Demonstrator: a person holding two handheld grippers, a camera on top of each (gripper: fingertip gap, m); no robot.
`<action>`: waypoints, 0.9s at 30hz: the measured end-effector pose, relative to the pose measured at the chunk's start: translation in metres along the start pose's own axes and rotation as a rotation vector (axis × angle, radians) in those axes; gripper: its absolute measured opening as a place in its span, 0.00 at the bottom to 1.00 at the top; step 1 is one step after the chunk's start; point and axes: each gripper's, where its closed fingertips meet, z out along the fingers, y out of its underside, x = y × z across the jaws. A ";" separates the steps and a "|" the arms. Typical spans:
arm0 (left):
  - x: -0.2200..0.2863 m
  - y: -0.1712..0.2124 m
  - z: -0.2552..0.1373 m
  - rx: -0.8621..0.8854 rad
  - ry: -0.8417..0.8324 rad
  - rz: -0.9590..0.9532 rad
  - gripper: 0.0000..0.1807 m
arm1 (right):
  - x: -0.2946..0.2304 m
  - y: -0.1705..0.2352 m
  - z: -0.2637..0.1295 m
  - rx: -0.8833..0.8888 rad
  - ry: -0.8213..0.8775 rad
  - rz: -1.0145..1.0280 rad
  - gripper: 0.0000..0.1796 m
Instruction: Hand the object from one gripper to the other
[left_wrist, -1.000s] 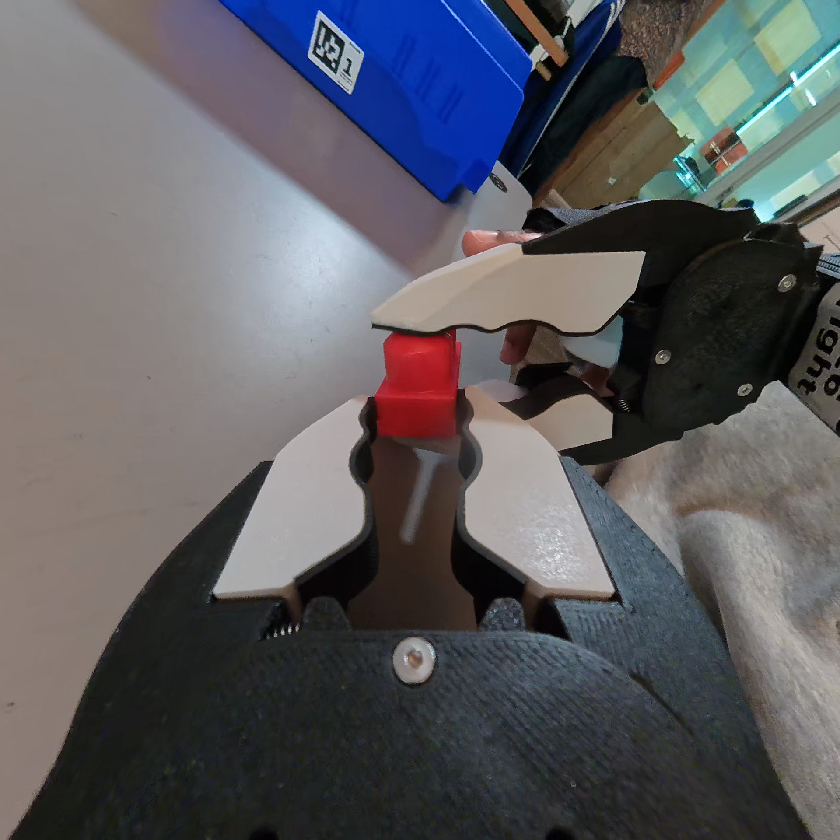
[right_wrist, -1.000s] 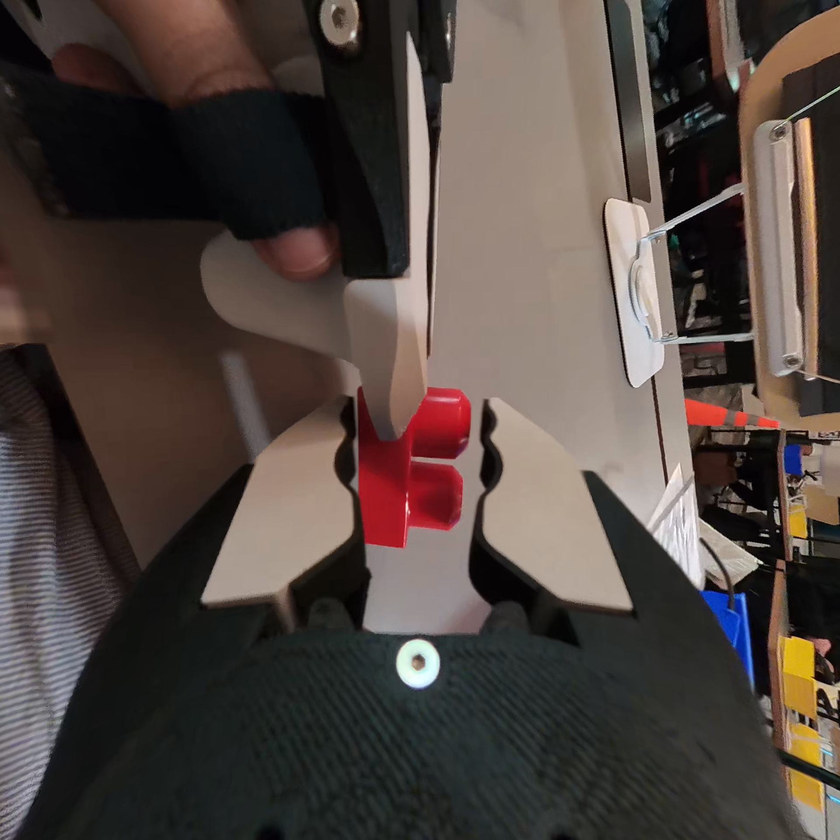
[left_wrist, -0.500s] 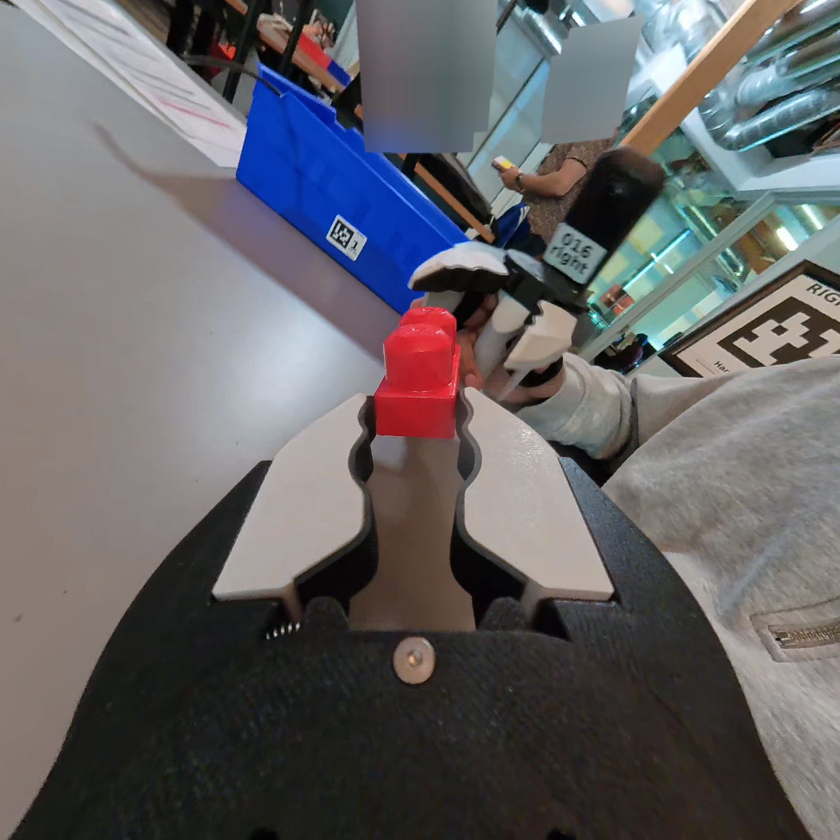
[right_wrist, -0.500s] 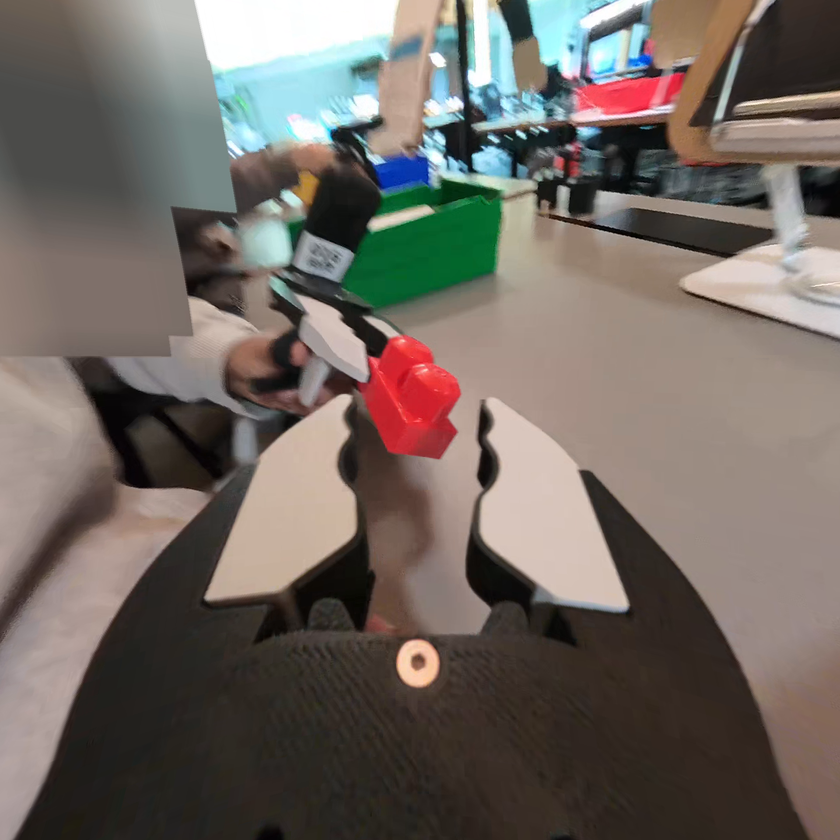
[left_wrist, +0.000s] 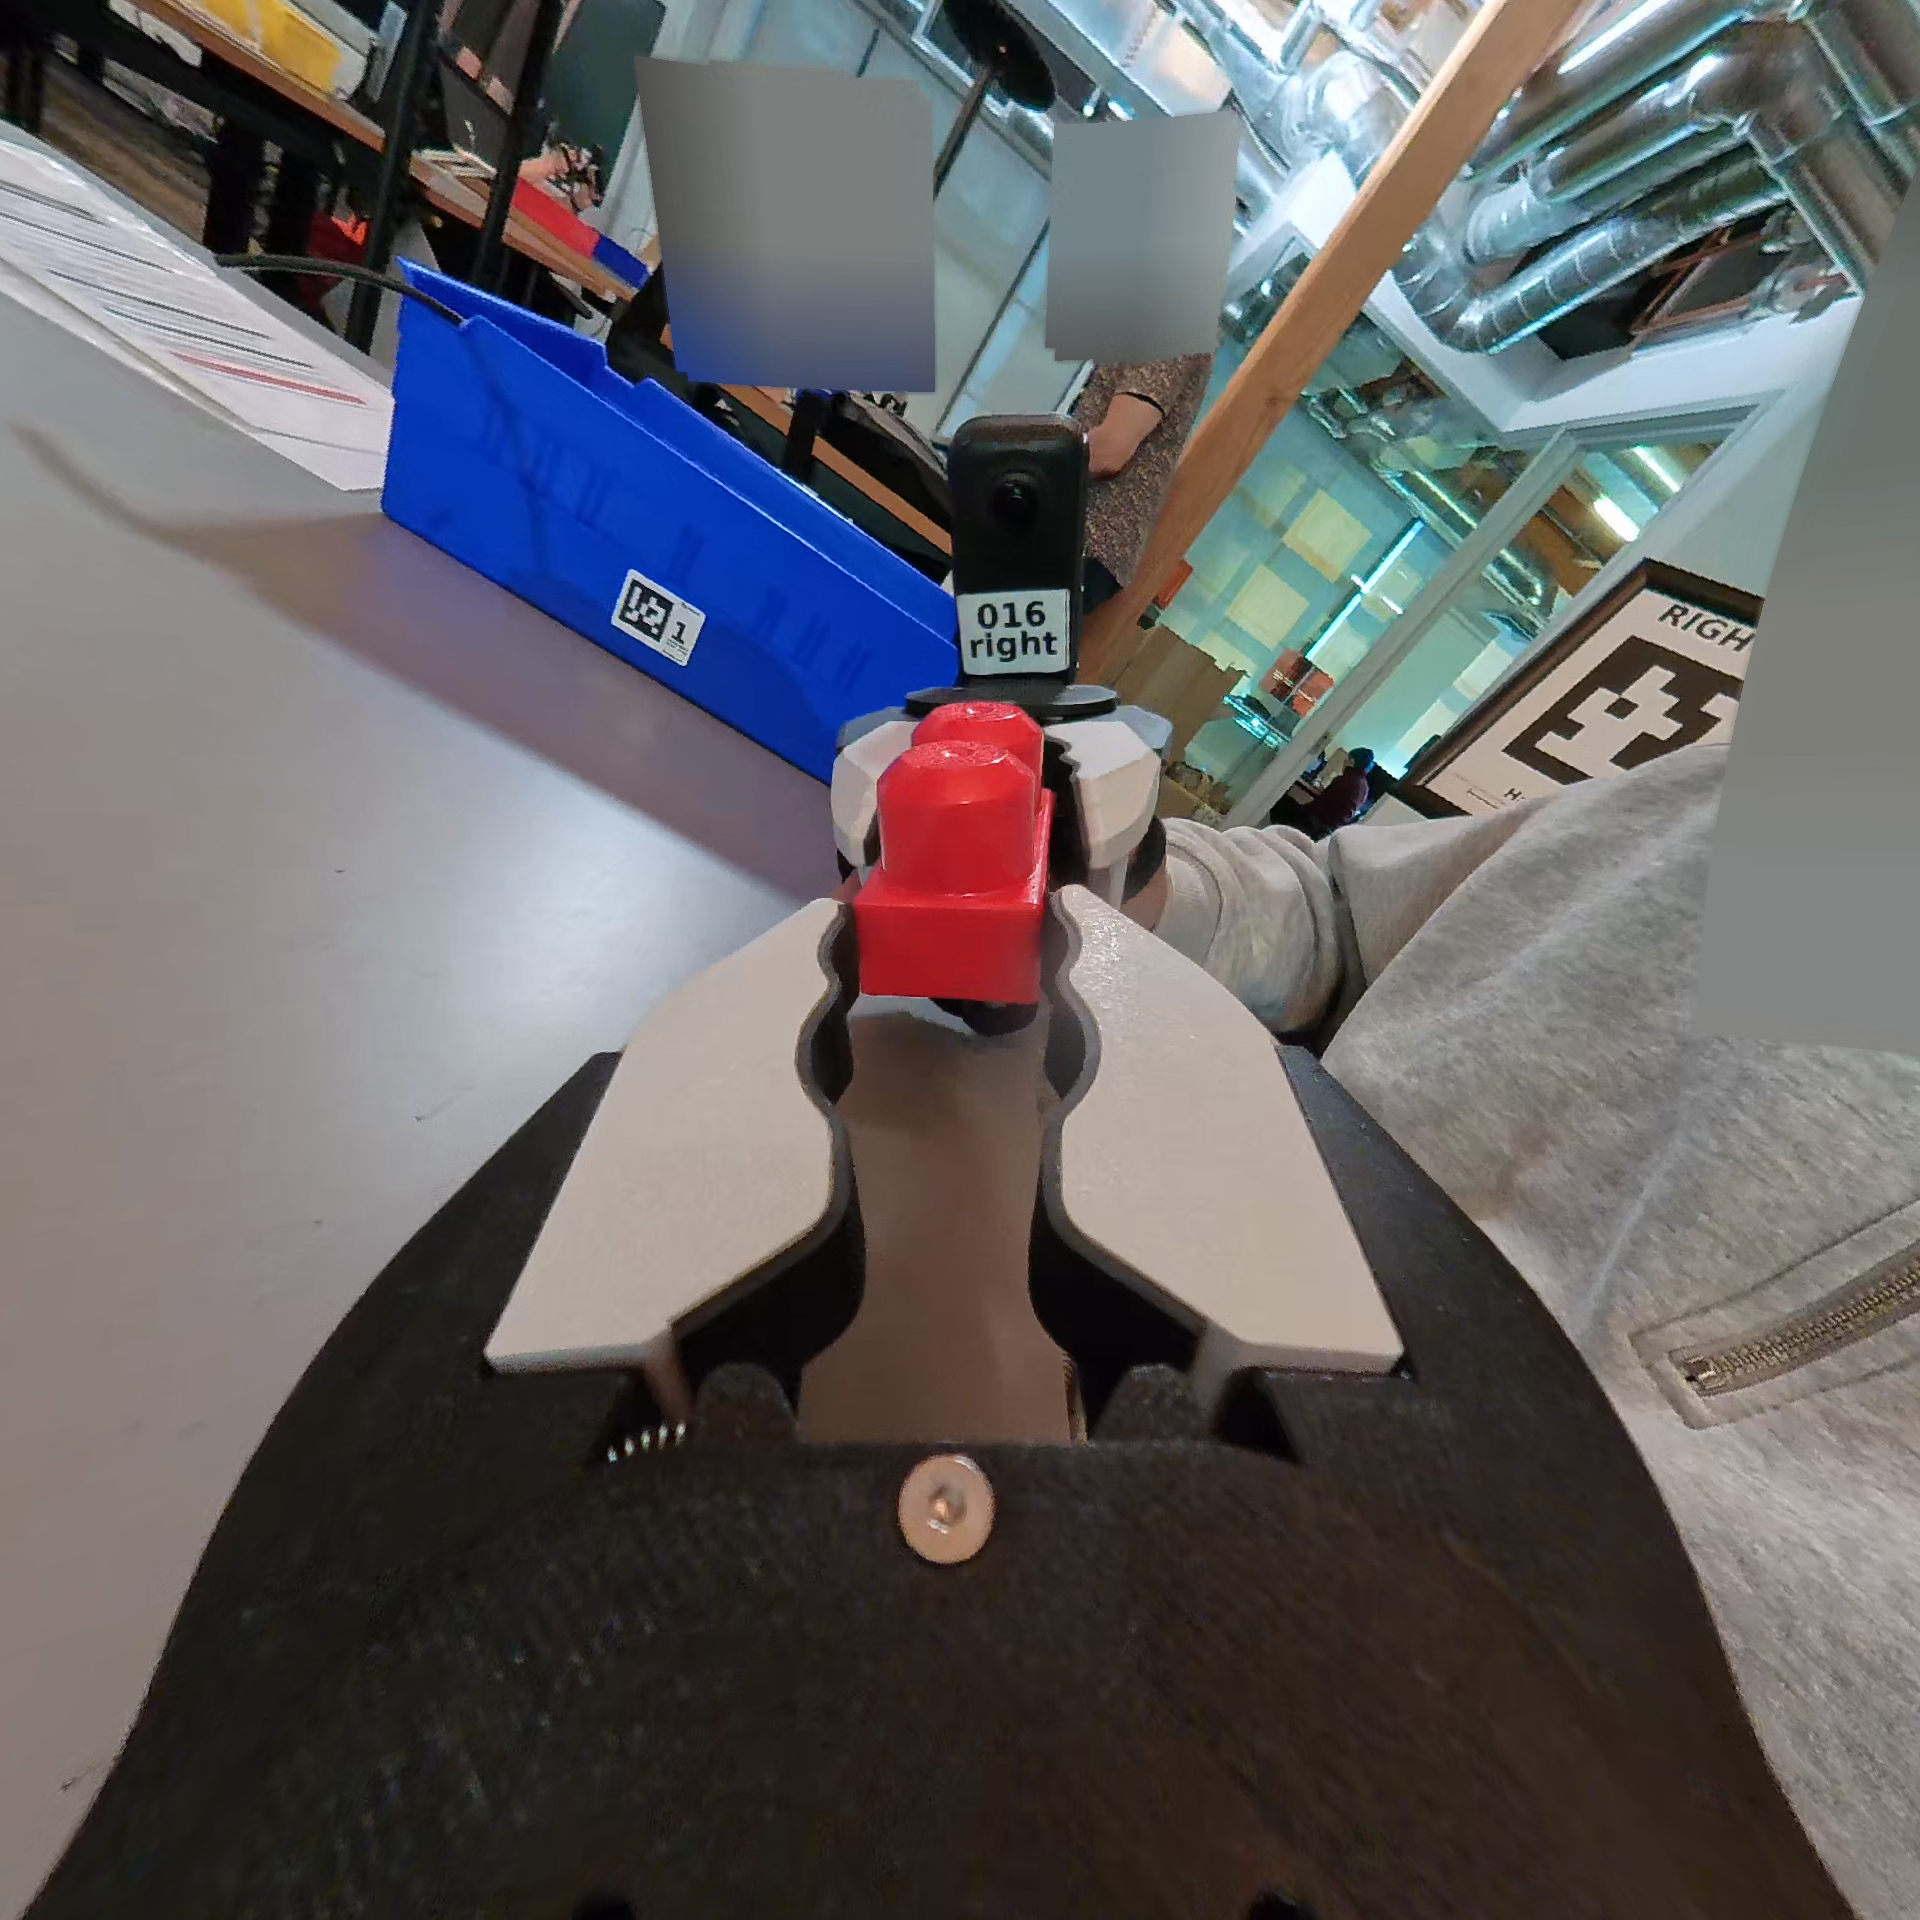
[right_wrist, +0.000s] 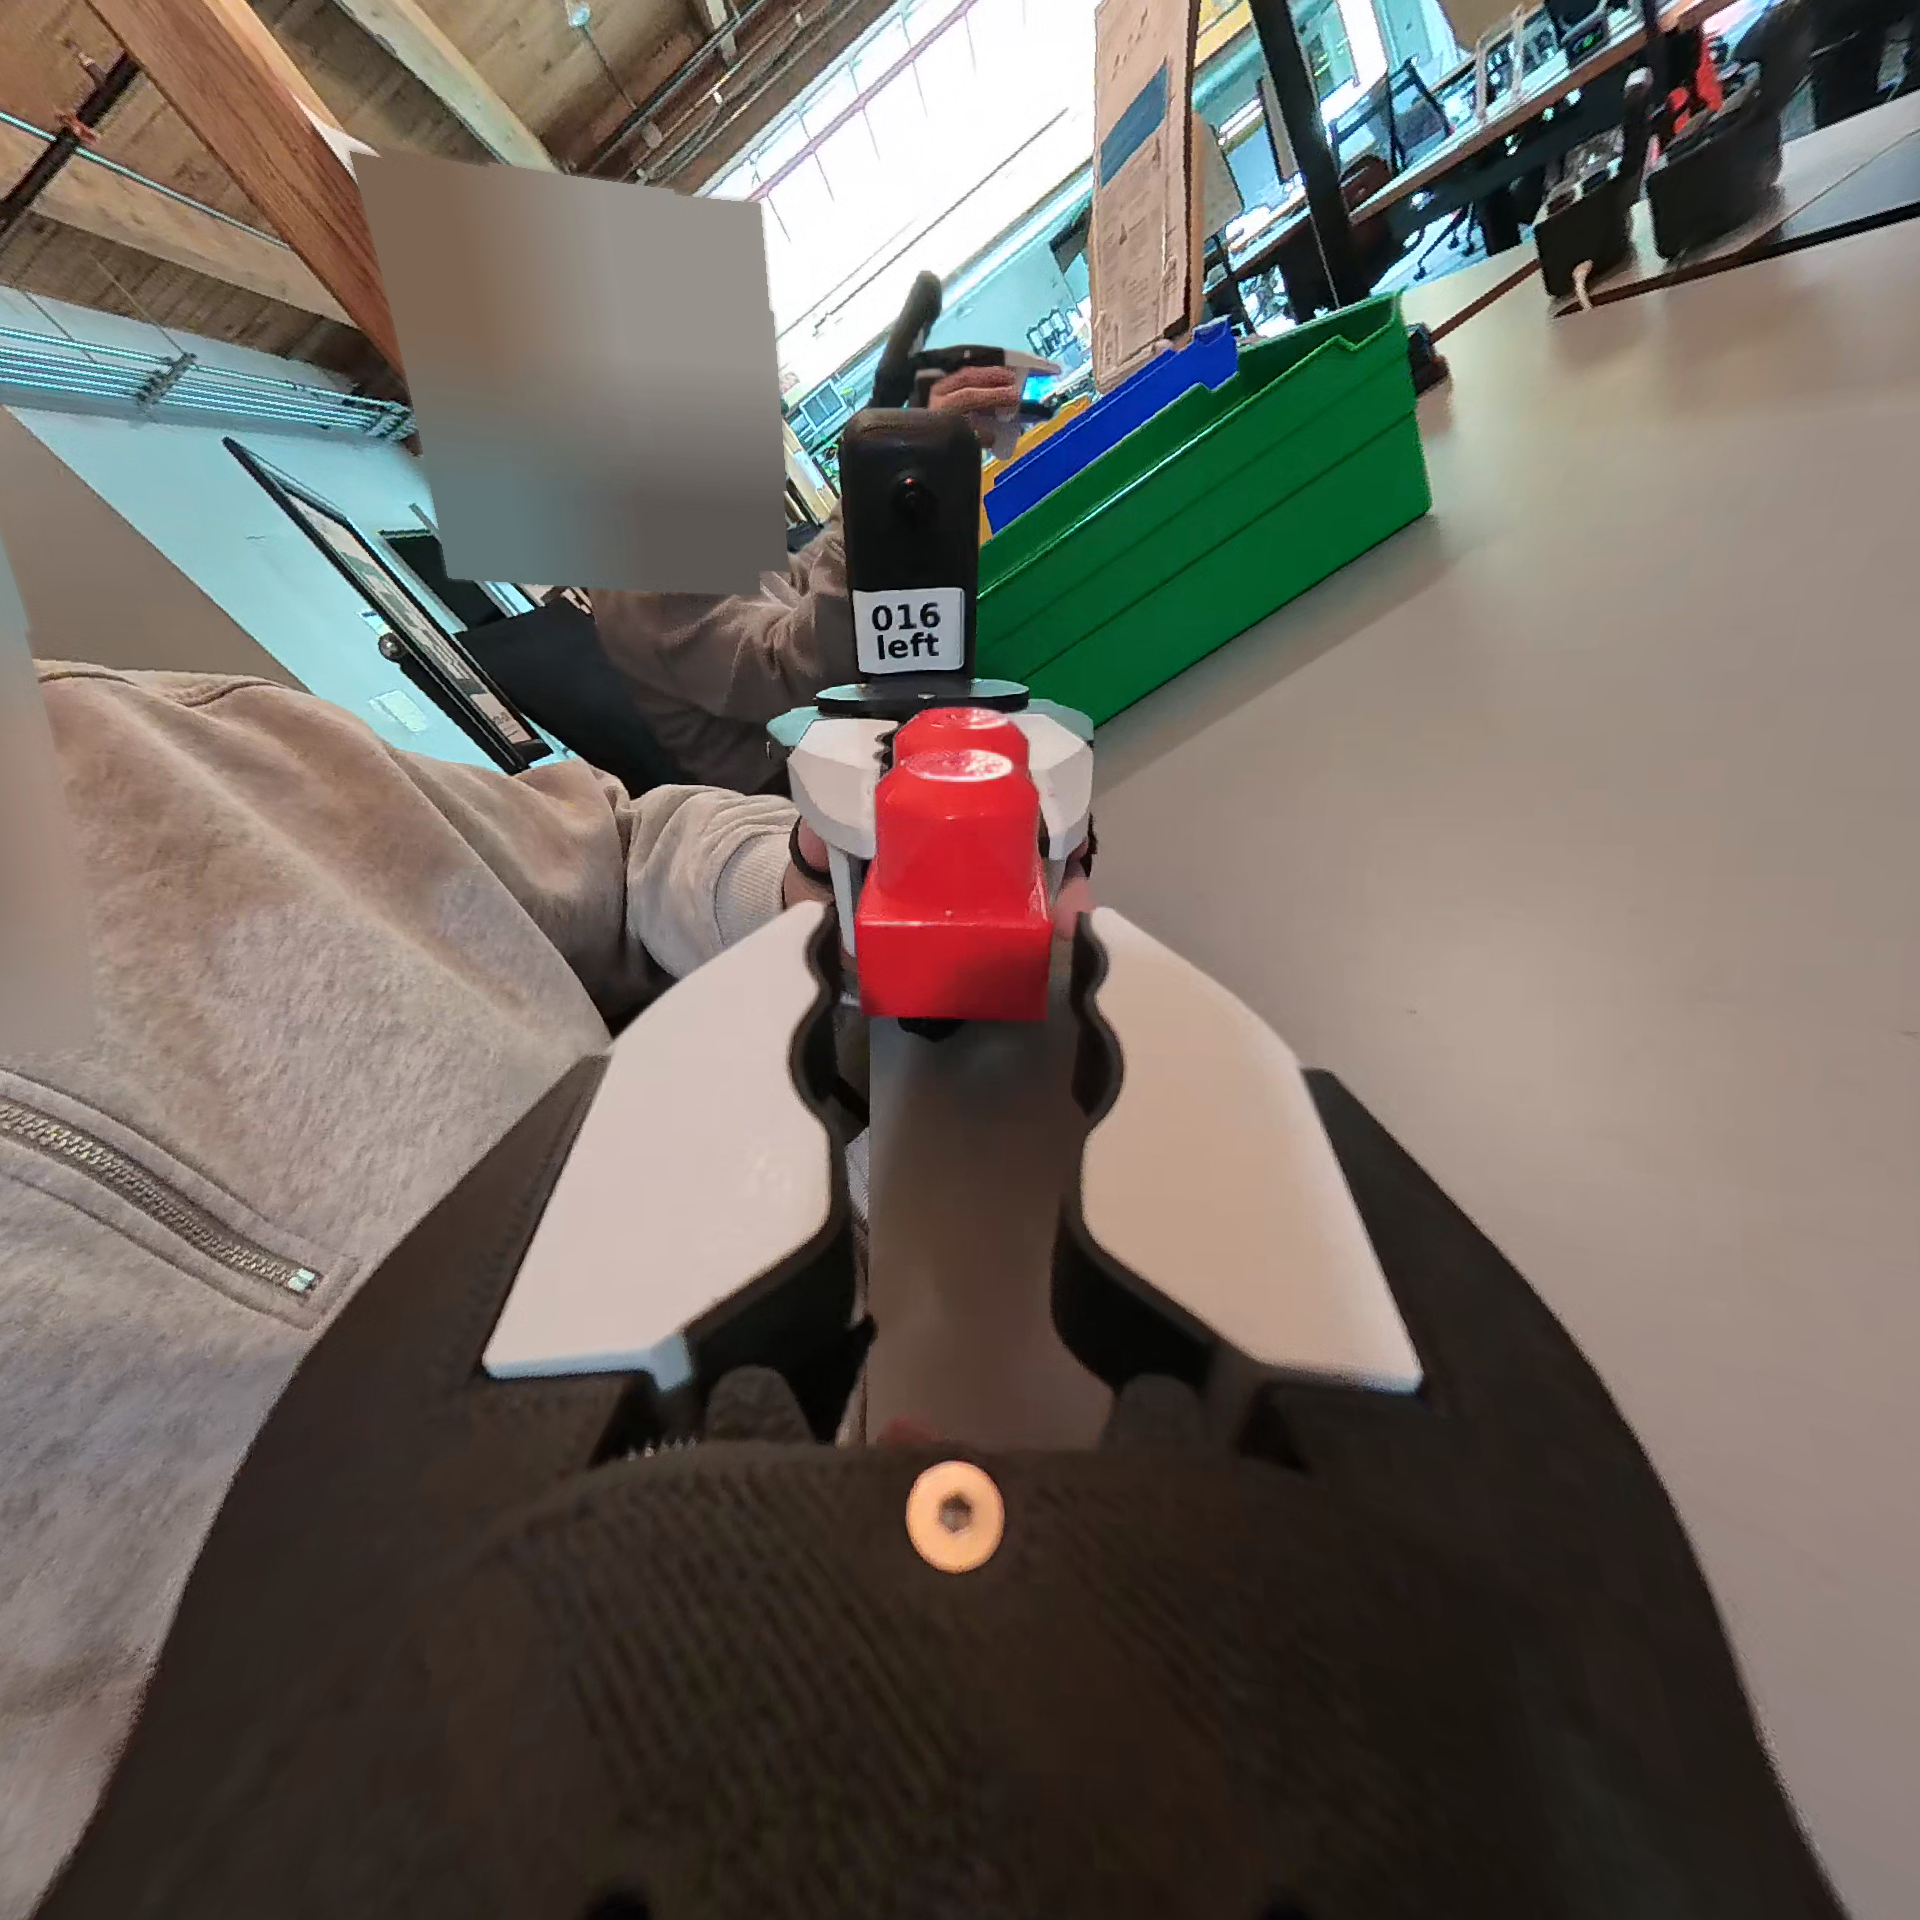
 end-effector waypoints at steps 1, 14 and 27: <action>0.001 0.001 0.001 -0.005 0.005 0.001 0.19 | -0.001 0.001 0.001 -0.002 -0.004 -0.004 0.21; -0.007 0.003 0.003 -0.004 -0.074 0.055 0.37 | 0.005 0.001 -0.004 -0.057 0.075 -0.087 0.20; 0.014 -0.001 0.003 -0.009 0.125 -0.157 0.41 | -0.016 -0.003 -0.006 -0.075 0.049 -0.576 0.20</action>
